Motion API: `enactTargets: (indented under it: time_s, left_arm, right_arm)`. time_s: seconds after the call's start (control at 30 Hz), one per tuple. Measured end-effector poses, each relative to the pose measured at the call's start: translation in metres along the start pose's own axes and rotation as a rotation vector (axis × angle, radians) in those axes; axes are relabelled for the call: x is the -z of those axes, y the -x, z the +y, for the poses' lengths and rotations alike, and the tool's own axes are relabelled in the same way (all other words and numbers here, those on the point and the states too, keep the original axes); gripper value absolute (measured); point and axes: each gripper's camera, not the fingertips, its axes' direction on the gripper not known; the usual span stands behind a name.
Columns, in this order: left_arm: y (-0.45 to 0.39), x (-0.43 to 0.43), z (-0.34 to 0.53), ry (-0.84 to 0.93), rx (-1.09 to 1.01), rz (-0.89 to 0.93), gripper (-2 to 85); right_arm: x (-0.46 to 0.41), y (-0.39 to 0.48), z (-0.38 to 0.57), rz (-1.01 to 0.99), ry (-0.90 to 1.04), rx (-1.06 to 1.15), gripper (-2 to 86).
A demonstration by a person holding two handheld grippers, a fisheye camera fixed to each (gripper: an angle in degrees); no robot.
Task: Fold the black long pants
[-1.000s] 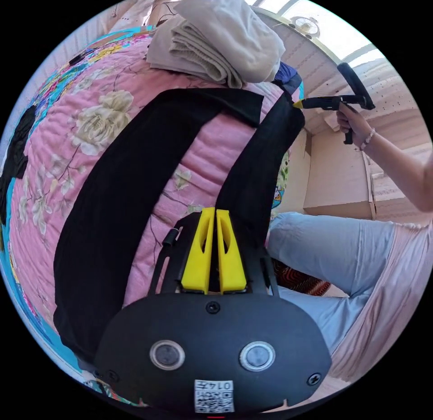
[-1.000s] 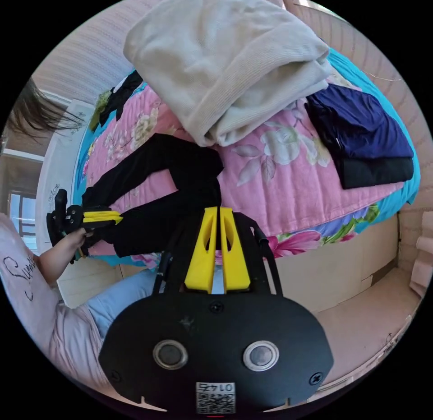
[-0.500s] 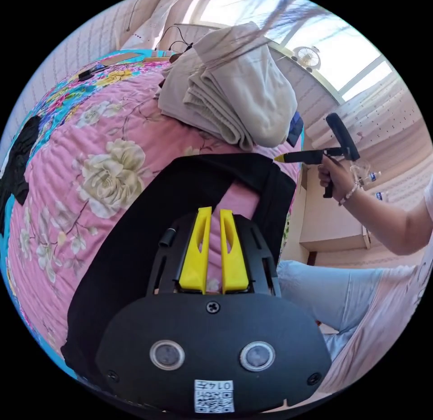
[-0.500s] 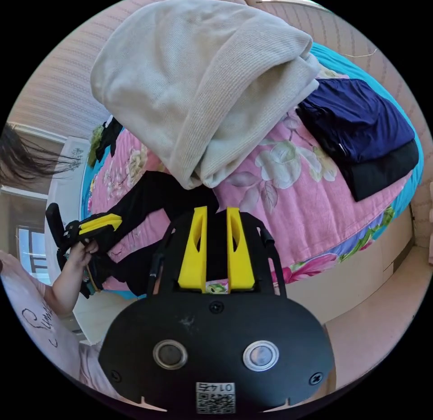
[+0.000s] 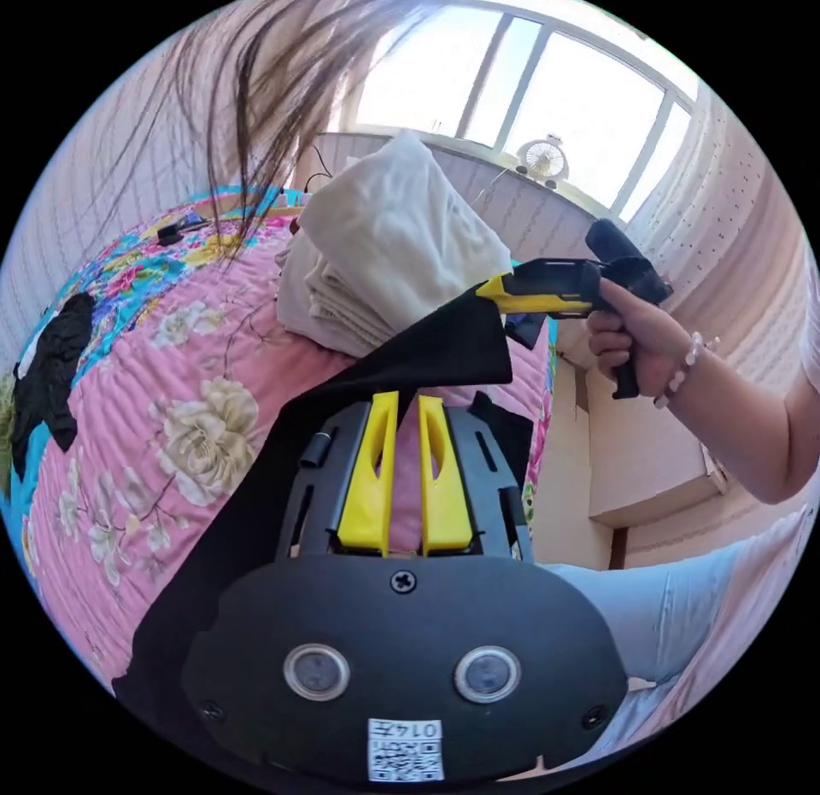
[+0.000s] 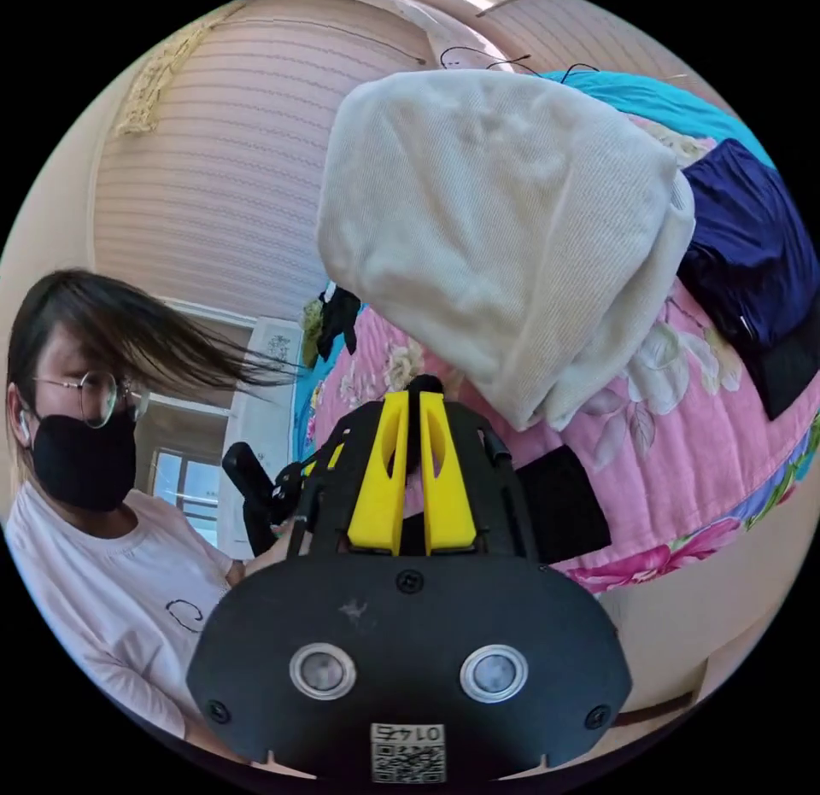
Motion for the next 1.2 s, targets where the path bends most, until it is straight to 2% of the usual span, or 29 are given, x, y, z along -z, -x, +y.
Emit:
enactTargets:
  time_s: [0.1,0.17,0.23,0.37,0.47,0.73,0.87,1.0,1.1,1.2]
  left_arm:
    - [-0.005,-0.01,-0.006,-0.011,-0.063,-0.048,4.1]
    - [-0.003,-0.028,-0.009,0.05,-0.032,-0.015,3.8]
    - [-0.004,-0.029,-0.009,0.016,-0.03,-0.019,3.2]
    - [-0.004,-0.035,-0.007,0.073,-0.037,0.031,2.6]
    - [-0.006,-0.01,0.0,-0.013,-0.029,0.048,1.4]
    - [0.043,0.057,-0.015,-0.22,0.05,0.055,-0.9]
    - [0.066,0.032,-0.034,-0.136,0.012,0.065,-1.0]
    - [0.08,0.036,-0.036,-0.148,-0.017,0.08,-0.9]
    - [0.091,0.068,-0.028,-0.143,0.003,0.117,-0.8]
    - [0.105,0.119,0.014,-0.174,0.061,0.082,-0.8]
  right_arm:
    - [0.006,-0.023,-0.014,-0.068,-0.125,-0.125,1.6]
    - [0.005,-0.034,-0.017,-0.173,-0.182,-0.172,1.7]
    - [0.003,-0.039,-0.018,-0.192,-0.226,-0.208,1.7]
    - [0.004,-0.037,-0.019,-0.194,-0.231,-0.218,1.7]
    - [0.006,-0.038,-0.018,-0.204,-0.223,-0.221,1.6]
    - [0.015,-0.003,-0.009,-0.086,-0.159,-0.104,0.1]
    - [0.013,0.013,-0.009,0.046,-0.155,-0.045,-0.2]
    - [-0.02,0.038,-0.021,0.141,-0.066,0.112,-0.3]
    - [-0.066,0.039,-0.031,0.434,0.092,0.163,-0.3]
    - [-0.077,0.043,-0.029,0.421,0.106,0.185,-0.2]
